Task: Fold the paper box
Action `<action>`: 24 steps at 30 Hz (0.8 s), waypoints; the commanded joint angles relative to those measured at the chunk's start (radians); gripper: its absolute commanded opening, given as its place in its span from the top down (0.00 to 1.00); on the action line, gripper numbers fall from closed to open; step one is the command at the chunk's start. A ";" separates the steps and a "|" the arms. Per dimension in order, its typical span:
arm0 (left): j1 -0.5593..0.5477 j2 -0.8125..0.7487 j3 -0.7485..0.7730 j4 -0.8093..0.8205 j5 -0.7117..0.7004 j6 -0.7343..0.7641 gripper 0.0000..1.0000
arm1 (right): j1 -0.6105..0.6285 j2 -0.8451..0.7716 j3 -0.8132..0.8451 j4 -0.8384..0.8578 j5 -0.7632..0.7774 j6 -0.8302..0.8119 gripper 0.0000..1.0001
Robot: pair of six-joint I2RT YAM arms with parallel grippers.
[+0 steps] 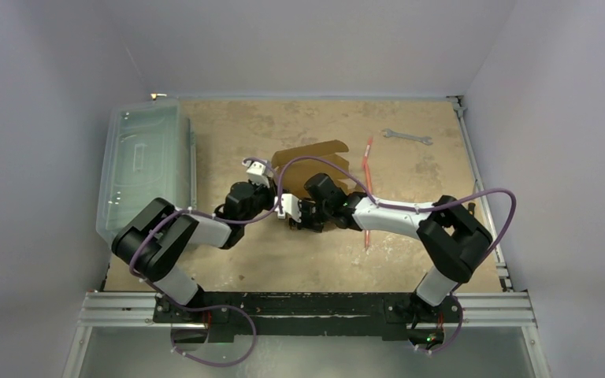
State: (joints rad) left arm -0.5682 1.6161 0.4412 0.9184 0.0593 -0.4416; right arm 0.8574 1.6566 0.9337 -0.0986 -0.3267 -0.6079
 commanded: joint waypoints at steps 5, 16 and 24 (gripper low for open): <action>-0.014 -0.067 0.067 -0.157 -0.035 0.020 0.76 | -0.009 -0.042 0.047 0.030 0.015 -0.048 0.59; -0.012 -0.233 0.116 -0.402 -0.115 -0.021 0.41 | -0.070 -0.142 0.065 -0.097 -0.134 -0.132 0.33; -0.010 -0.384 0.050 -0.539 -0.167 -0.152 0.40 | -0.123 -0.153 0.075 -0.116 -0.207 -0.114 0.33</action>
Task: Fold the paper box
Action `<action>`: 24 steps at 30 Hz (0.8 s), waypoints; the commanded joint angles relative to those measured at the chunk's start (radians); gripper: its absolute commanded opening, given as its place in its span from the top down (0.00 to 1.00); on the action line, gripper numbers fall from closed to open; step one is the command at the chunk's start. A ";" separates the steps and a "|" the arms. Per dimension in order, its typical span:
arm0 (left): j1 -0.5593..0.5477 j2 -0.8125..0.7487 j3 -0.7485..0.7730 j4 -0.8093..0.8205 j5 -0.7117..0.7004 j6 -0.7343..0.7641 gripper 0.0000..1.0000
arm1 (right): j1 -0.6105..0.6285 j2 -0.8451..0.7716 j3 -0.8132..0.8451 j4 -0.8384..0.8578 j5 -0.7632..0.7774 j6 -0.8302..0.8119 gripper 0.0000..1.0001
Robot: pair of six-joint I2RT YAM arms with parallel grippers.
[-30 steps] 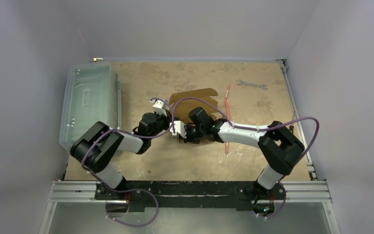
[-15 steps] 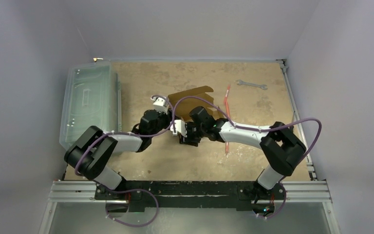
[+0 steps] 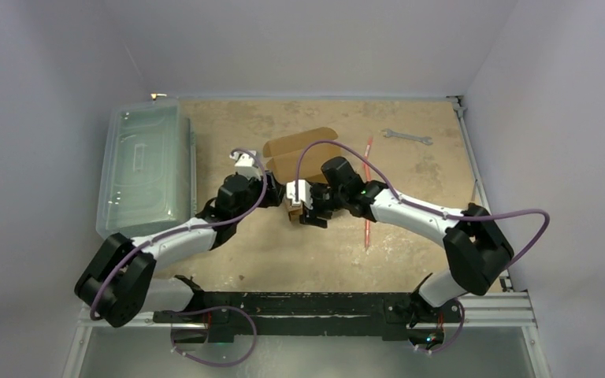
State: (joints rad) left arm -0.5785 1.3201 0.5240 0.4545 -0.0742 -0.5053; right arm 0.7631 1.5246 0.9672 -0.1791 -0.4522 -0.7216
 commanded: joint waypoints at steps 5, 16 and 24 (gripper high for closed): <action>0.000 -0.178 -0.083 -0.113 -0.015 -0.182 0.38 | -0.057 -0.043 0.035 -0.018 -0.098 0.034 0.33; 0.000 -0.067 -0.054 -0.112 -0.008 -0.363 0.35 | -0.059 0.092 0.064 -0.038 0.021 0.056 0.51; -0.001 0.042 -0.003 -0.089 0.021 -0.441 0.36 | -0.059 0.095 0.057 -0.043 0.026 0.048 0.60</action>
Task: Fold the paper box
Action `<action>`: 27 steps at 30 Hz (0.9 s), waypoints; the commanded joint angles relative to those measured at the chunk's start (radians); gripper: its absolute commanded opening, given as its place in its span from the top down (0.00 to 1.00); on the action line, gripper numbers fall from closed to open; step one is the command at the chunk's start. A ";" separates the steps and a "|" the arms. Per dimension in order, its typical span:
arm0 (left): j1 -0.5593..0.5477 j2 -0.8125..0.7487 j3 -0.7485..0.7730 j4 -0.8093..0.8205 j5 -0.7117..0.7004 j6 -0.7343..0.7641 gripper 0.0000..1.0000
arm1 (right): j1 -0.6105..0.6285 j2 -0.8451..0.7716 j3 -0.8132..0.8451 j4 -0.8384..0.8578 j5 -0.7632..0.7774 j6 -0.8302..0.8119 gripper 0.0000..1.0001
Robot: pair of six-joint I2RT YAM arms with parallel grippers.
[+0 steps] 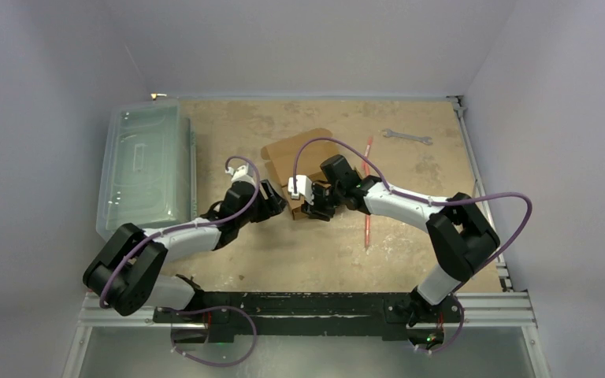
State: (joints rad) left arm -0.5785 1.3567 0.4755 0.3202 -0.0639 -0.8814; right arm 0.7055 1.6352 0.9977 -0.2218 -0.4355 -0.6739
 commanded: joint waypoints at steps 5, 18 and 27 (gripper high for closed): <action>-0.002 0.007 0.048 0.046 0.009 -0.103 0.36 | 0.014 0.002 0.027 -0.003 0.014 -0.006 0.66; -0.040 0.146 0.141 -0.042 -0.015 -0.127 0.65 | 0.083 0.051 0.027 0.014 0.066 -0.006 0.77; -0.074 0.248 0.279 -0.295 -0.118 0.043 0.87 | 0.068 -0.019 0.071 -0.087 -0.032 -0.038 0.52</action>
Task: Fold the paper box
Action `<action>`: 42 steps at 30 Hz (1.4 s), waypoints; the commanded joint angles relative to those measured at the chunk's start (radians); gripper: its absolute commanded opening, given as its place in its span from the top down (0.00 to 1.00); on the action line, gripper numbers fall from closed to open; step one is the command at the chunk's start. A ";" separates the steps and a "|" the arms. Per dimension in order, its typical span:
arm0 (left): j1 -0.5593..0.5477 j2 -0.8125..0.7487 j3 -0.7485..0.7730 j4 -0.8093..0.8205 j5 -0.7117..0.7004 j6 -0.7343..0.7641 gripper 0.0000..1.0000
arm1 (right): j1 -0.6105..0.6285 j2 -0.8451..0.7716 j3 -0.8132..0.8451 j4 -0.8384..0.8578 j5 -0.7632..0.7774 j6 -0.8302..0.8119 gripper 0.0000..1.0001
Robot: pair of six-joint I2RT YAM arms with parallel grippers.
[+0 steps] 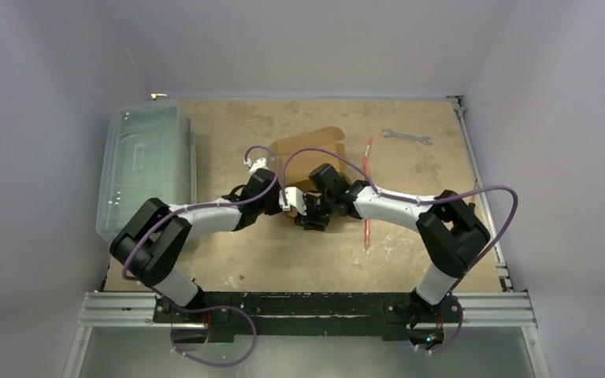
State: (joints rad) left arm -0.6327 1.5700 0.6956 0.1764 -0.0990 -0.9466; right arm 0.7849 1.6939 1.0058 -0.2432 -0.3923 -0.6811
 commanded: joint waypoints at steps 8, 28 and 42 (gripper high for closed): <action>-0.055 0.027 0.137 -0.294 -0.279 0.265 1.00 | -0.195 -0.298 0.055 -0.109 -0.316 -0.017 0.36; -0.166 -0.179 0.032 -0.121 -0.481 0.466 1.00 | -0.435 -0.255 -0.117 0.480 0.067 0.986 0.03; -0.166 -0.217 0.004 -0.091 -0.491 0.460 1.00 | -0.472 -0.291 -0.126 0.466 -0.065 0.932 0.06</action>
State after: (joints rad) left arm -0.7944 1.4014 0.7132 0.0071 -0.5911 -0.5007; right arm 0.3210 1.3434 0.8787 0.2108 -0.3714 0.2317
